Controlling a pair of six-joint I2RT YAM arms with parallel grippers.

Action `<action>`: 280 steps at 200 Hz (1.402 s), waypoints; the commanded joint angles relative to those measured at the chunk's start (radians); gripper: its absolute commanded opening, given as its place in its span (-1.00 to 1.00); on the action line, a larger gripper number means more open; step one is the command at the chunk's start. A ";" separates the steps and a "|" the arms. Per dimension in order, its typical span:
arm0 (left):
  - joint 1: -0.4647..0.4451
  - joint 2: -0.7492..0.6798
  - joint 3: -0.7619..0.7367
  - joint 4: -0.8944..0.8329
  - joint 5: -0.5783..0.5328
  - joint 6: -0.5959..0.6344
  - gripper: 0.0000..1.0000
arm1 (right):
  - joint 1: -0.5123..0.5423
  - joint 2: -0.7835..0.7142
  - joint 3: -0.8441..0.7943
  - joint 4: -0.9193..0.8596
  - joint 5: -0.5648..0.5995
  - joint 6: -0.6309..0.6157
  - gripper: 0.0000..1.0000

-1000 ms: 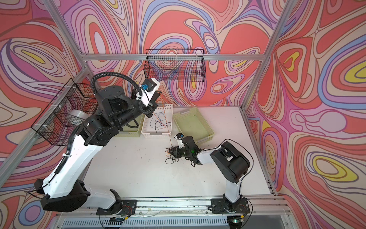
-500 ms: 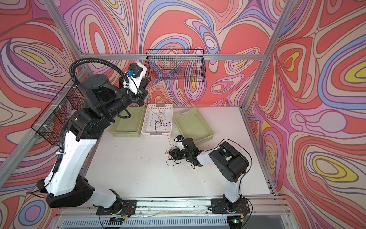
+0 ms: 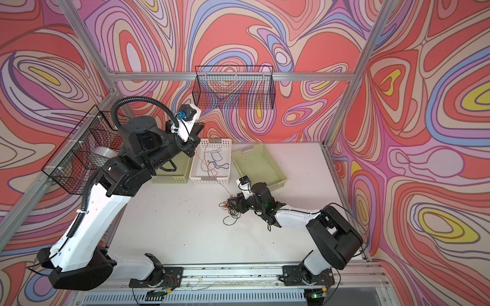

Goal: Untangle the cables

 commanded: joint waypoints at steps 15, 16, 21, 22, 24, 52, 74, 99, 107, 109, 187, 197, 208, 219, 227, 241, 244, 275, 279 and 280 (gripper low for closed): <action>0.009 -0.042 -0.022 0.039 0.017 -0.029 -1.00 | 0.005 0.061 0.097 -0.053 -0.025 -0.065 0.26; 0.008 -0.042 -0.021 0.038 0.018 -0.029 -1.00 | 0.005 0.064 0.100 -0.054 -0.027 -0.065 0.26; 0.008 -0.044 -0.021 0.037 0.015 -0.027 -1.00 | 0.005 0.077 0.110 -0.056 -0.028 -0.066 0.25; 0.008 -0.044 -0.022 0.036 0.015 -0.026 -1.00 | 0.005 0.080 0.112 -0.056 -0.028 -0.066 0.25; 0.008 -0.045 -0.022 0.036 0.015 -0.027 -1.00 | 0.005 0.086 0.116 -0.056 -0.026 -0.065 0.24; 0.008 -0.062 -0.039 0.035 -0.001 -0.020 -1.00 | 0.005 0.168 0.186 -0.074 0.002 -0.051 0.08; 0.012 -0.087 -0.073 0.038 -0.027 -0.015 -1.00 | 0.005 0.182 0.221 -0.096 0.011 -0.051 -0.57; 0.049 -0.135 -0.171 0.040 -0.034 -0.049 -1.00 | 0.005 0.109 0.198 -0.110 0.064 -0.075 -0.97; 0.070 -0.155 -0.218 0.045 -0.021 -0.067 -1.00 | 0.005 0.075 0.192 -0.122 0.074 -0.082 -1.00; 0.076 -0.160 -0.231 0.048 -0.016 -0.072 -1.00 | 0.005 0.067 0.191 -0.126 0.076 -0.085 -1.00; 0.167 -0.315 -0.743 0.252 0.177 -0.217 -0.80 | 0.005 -0.046 0.266 -0.243 0.018 -0.115 -1.00; 0.169 -0.319 -0.773 0.252 0.167 -0.223 -0.53 | 0.005 -0.034 0.273 -0.264 0.016 -0.131 -1.00; 0.171 -0.324 -0.800 0.252 0.161 -0.232 0.12 | 0.005 -0.032 0.273 -0.278 0.018 -0.142 -1.00; 0.171 -0.328 -0.825 0.252 0.164 -0.229 0.45 | 0.005 -0.034 0.269 -0.279 0.012 -0.155 -1.00; 0.171 -0.330 -0.840 0.249 0.159 -0.225 0.56 | 0.005 -0.034 0.272 -0.289 0.010 -0.170 -1.00; 0.172 -0.327 -0.860 0.244 0.121 -0.219 0.69 | 0.005 -0.032 0.280 -0.315 0.011 -0.191 -1.00; 0.172 -0.324 -0.863 0.240 0.113 -0.218 0.71 | 0.005 -0.031 0.283 -0.325 0.013 -0.196 -1.00; 0.171 -0.303 -0.885 0.227 0.186 -0.190 0.74 | 0.005 -0.048 0.291 -0.363 0.005 -0.241 -1.00; 0.171 -0.296 -0.888 0.229 0.210 -0.187 0.74 | 0.005 -0.053 0.290 -0.362 0.000 -0.247 -1.00; 0.171 -0.294 -0.888 0.229 0.218 -0.187 0.73 | 0.004 -0.054 0.290 -0.363 -0.001 -0.248 -1.00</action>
